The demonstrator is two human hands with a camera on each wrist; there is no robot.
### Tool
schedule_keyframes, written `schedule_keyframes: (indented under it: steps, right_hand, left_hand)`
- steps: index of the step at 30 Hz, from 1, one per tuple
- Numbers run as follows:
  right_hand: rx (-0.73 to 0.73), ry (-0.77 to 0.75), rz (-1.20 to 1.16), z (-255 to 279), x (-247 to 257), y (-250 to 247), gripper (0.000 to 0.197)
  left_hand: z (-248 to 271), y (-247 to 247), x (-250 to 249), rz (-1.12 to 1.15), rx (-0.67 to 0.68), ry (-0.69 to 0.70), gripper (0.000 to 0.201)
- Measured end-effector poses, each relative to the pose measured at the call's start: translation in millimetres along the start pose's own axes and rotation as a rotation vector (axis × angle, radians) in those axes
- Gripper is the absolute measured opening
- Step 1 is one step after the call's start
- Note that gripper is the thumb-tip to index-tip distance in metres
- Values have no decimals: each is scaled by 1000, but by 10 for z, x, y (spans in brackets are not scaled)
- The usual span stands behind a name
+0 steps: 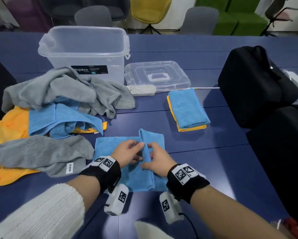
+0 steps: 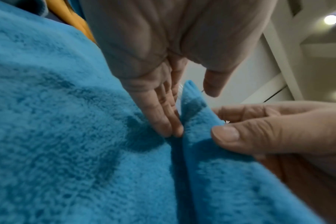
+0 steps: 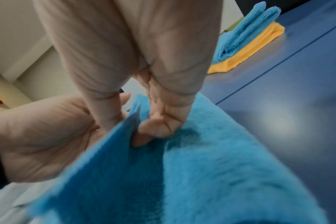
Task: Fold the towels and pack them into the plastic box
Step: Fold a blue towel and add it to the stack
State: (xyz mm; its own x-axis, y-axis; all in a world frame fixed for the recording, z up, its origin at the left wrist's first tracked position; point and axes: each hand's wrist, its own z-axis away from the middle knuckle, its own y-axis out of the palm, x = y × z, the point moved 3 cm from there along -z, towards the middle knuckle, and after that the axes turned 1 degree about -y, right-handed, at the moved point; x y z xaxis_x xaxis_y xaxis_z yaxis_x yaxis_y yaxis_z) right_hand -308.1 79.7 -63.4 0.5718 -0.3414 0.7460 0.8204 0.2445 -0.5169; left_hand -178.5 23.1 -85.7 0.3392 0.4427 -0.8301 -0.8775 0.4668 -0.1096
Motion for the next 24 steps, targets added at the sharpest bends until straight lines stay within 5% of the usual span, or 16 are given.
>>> schedule_keyframes:
  steps: [4, 7, 11, 15, 18, 24]
  right_hand:
    - [126, 50, -101, -39, -61, 146, 86]
    - [130, 39, -110, -11, -86, 109, 71]
    - [-94, -85, 248, 6, -48, -144, 48]
    - [-78, -168, 656, -33, -107, -217, 74]
    - [-20, -146, 750, -59, -178, -230, 92]
    - [35, -102, 753, -43, -271, -306, 98]
  left_hand:
    - [-65, -109, 111, -341, -73, 94, 30]
    - [-57, -140, 154, -485, -120, 141, 32]
    - [-50, -146, 187, -486, -125, 124, 34]
    - [-31, -144, 181, -439, -114, 123, 38]
    - [-29, -142, 180, -377, -119, 106, 39]
    - [-37, -58, 200, -224, -108, 31, 39]
